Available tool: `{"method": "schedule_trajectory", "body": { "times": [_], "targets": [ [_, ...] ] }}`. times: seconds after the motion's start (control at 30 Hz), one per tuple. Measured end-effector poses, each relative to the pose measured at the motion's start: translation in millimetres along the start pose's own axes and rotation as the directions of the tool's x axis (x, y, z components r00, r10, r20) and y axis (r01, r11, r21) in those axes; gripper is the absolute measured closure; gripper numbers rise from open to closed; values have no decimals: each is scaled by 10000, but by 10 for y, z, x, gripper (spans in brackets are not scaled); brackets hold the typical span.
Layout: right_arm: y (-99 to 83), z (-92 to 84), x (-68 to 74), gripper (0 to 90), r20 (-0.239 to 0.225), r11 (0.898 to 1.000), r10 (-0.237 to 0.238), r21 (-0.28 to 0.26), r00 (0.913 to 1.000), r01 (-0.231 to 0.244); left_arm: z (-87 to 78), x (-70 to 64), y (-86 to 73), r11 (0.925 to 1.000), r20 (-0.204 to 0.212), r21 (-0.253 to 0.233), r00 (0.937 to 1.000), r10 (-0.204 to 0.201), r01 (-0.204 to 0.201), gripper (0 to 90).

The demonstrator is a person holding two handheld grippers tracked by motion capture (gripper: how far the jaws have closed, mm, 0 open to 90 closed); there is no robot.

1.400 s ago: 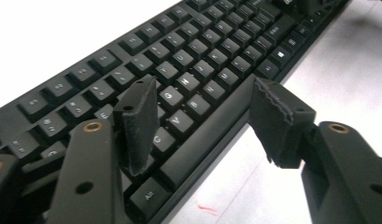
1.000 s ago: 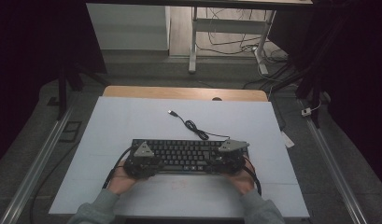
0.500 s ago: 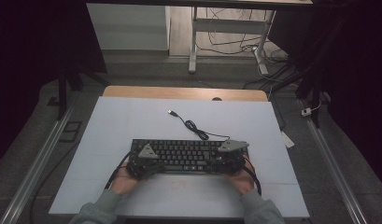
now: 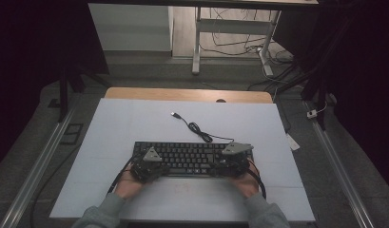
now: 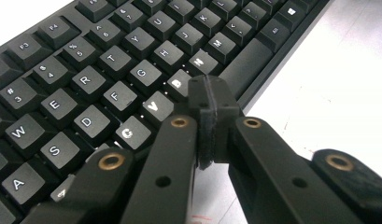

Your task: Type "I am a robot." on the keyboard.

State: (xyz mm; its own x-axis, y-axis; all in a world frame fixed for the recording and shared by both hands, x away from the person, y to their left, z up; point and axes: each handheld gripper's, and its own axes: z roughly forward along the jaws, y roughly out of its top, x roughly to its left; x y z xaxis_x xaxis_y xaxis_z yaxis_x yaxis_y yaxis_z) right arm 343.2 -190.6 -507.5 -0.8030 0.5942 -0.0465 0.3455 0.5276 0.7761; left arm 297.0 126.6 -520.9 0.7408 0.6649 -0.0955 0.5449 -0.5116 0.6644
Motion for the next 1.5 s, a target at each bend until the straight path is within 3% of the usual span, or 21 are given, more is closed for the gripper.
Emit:
{"method": "schedule_trajectory", "body": {
  "times": [0.2,0.4,0.67,0.77,1.0,1.3,1.5],
  "targets": [
    [0,0,1,437,3,10000,-29,-4,10000,29,-1,-13,-2,9999,-82,-51,9999,86,-87,889],
    [1,-6,-5,436,34,10000,-8,-40,10000,8,-138,21,18,9967,-88,-803,9998,-159,151,886],
    [2,-8,-3,435,40,10000,-2,-52,10000,2,-287,103,2,9835,-199,-1641,9966,-805,762,683],
    [2,-7,-6,435,35,10000,0,-47,10000,0,-315,135,-5,9798,-304,-1763,9944,-1012,943,597],
    [2,-12,-6,435,33,10000,22,-67,10000,-22,-373,195,-24,9723,-606,-1967,9882,-1409,1265,488],
    [2,-18,-10,435,91,10000,34,-1,10000,-34,-395,286,-65,9686,-946,-1884,9786,-1825,1625,444],
    [1,-17,-11,435,56,10000,45,-17,10000,-45,-412,307,-72,9674,-986,-1930,9777,-1854,1640,443]
  ]
}}
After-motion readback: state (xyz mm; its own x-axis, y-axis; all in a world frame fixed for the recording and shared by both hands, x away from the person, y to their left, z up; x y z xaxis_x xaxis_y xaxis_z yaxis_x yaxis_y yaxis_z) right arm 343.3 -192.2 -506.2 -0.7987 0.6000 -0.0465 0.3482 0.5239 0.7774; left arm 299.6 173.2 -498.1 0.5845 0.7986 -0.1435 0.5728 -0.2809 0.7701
